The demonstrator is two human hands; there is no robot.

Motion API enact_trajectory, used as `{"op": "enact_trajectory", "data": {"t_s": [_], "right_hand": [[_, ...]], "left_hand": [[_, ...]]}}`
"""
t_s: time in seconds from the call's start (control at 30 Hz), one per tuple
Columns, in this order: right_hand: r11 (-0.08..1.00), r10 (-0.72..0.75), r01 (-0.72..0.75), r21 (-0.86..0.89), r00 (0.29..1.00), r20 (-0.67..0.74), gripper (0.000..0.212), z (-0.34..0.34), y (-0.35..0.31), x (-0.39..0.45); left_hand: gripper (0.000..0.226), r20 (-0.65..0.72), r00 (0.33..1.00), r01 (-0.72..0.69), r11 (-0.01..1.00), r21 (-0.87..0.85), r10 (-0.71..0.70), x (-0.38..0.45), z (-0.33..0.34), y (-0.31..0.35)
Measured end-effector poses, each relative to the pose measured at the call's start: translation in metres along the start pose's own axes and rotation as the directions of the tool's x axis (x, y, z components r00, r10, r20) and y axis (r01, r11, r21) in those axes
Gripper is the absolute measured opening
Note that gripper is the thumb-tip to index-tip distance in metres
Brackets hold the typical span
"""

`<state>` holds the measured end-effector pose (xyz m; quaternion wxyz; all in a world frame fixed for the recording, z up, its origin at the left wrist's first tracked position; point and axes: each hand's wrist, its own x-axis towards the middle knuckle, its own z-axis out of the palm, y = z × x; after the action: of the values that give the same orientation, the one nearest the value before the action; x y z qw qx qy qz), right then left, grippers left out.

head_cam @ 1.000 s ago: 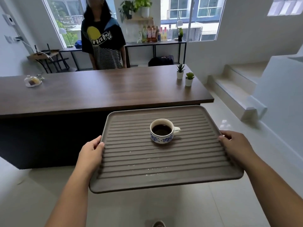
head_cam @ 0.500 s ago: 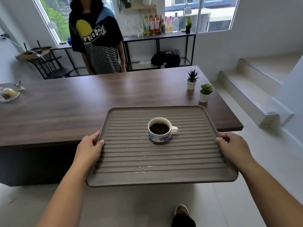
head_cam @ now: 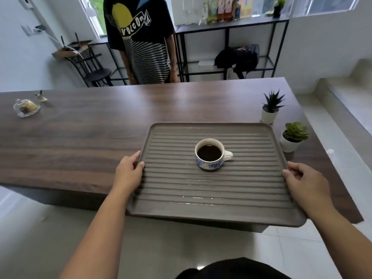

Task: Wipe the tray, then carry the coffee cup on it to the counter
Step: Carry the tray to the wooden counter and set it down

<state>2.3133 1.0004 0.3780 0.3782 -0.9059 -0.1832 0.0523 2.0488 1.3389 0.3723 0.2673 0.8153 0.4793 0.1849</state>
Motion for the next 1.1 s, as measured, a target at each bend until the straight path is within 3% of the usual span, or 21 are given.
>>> {"op": "enact_trajectory", "data": {"t_s": [0.53, 0.8, 0.93, 1.1], "right_hand": [[0.997, -0.070, 0.070, -0.012, 0.998, -0.005, 0.044, 0.035, -0.021, 0.035], [0.993, -0.084, 0.074, -0.087, 0.990, -0.115, 0.036, 0.053, -0.024, 0.044], [0.991, -0.085, 0.069, -0.112, 0.987, -0.139, 0.044, 0.055, -0.025, 0.042], [0.990, -0.055, 0.035, -0.137, 0.988, -0.146, 0.044, 0.057, -0.021, 0.041]], "left_hand": [[0.047, -0.052, 0.999, -0.014, 1.000, 0.020, 0.015, 0.063, 0.020, -0.005], [0.048, 0.039, 0.998, -0.047, 0.996, 0.081, 0.044, 0.090, 0.022, -0.010], [0.050, 0.070, 0.996, -0.067, 0.993, 0.097, 0.060, 0.100, 0.021, -0.011], [0.058, 0.155, 0.976, -0.185, 0.956, 0.229, 0.151, 0.089, 0.021, -0.010]]}}
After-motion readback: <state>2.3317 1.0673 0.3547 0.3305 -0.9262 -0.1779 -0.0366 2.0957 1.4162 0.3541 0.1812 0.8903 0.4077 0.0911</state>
